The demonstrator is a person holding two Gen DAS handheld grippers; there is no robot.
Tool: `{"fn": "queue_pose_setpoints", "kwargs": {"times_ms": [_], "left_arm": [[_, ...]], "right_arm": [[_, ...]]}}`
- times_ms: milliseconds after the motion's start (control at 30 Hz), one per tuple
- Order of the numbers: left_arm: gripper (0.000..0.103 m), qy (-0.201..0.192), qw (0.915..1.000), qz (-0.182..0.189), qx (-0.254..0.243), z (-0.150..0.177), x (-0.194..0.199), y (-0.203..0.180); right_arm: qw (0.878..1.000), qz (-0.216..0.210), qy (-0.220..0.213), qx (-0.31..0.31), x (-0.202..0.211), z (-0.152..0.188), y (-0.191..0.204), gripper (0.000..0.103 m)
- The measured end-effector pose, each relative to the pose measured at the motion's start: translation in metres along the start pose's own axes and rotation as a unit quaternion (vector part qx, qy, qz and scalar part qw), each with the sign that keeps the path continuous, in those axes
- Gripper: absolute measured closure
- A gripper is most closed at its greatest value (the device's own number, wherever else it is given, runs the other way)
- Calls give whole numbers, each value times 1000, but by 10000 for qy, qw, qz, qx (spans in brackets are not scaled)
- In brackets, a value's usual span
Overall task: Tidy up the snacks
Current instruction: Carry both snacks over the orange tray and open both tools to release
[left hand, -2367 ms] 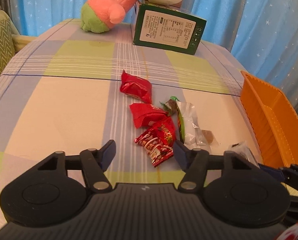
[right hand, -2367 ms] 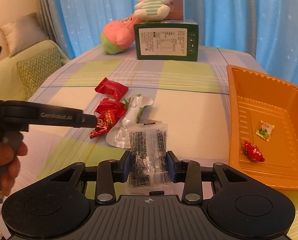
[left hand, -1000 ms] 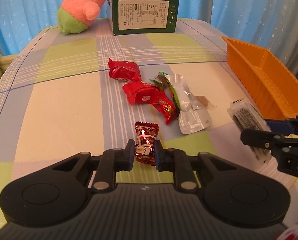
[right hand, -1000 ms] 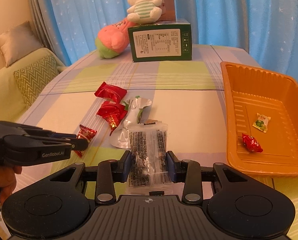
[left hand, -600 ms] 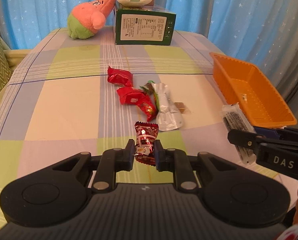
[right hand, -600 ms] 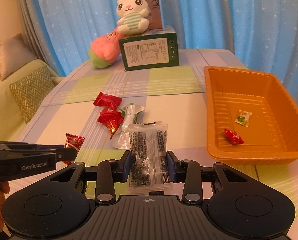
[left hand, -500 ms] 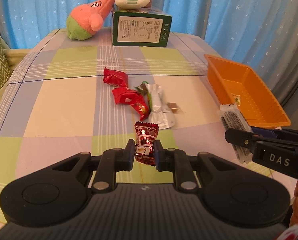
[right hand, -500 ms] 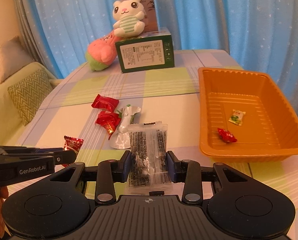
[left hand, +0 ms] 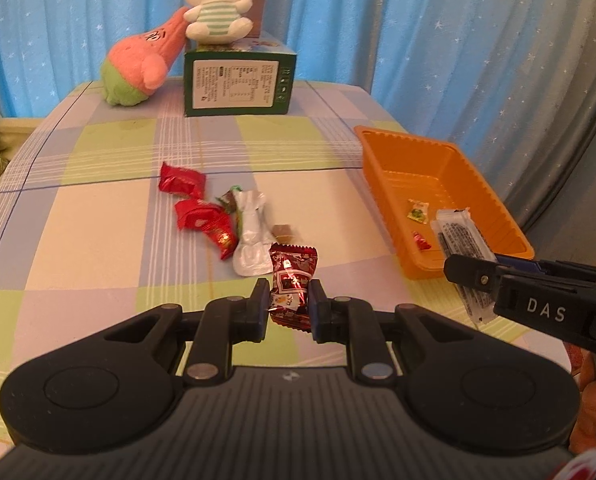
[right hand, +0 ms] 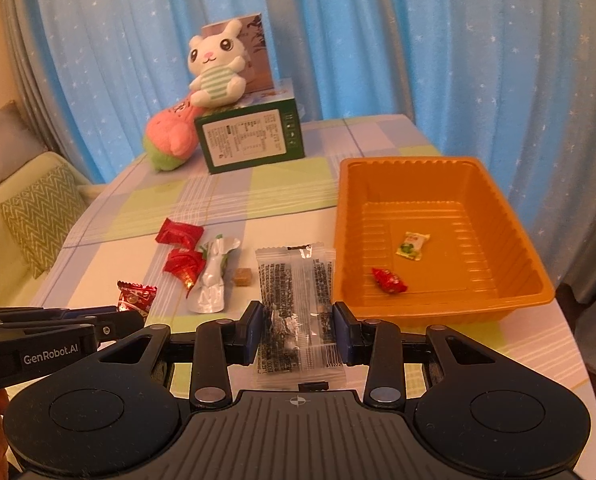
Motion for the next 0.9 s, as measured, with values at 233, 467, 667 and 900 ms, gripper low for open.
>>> {"fn": "queue_pose_setpoints", "kwargs": {"times_ms": [233,467,667,900], "left_arm": [[85,-17,9996,214,-193,-6,-4,-33],[85,14,9982,441,-408,-10,-12,-69],[85,71,9964,597,-591,-12,-24,-97],[85,174,9943,741,-753,-16,-47,-123]], "right_arm": [[9996,234,-66,-117,14,-6,-28,65],[9986,454,-110,-262,25,-7,-59,65],[9975,616,-134,-324,28,-8,-83,65],[9964,750,-105,-371,21,-9,-109,65]]}}
Point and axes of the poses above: each gripper's, at about its wrist camera, not at the fingertips, and x roughly against the way its jaws point, y to its left, z to its underside, the point moved 2 cm from there along -x, roughly the way its jaws point, and after that the axes turned 10 degrees about x, right-handed, at the moved point
